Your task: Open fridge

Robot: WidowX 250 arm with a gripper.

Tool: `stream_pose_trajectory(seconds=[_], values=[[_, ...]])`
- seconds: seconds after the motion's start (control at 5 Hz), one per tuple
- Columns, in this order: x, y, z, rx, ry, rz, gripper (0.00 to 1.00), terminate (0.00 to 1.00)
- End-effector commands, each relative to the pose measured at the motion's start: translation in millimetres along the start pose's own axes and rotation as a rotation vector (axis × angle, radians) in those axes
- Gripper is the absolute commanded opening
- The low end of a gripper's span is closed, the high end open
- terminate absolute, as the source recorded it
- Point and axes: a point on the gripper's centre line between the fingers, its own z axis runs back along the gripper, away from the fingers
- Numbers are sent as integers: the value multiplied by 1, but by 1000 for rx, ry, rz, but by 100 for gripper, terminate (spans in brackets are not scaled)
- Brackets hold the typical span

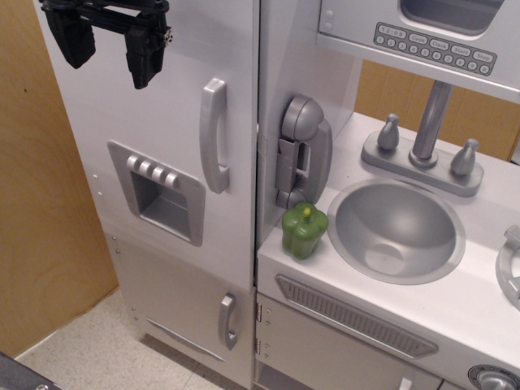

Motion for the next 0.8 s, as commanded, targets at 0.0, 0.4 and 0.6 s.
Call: stream_pose_trajectory(seconds=[0.0,0.4,0.6], values=[[0,0,0,0,0,0,100,0],[21,-18,-20,-79,-83,-83,100,0],[27,-25,-33,-70,-111,-117,100,0]])
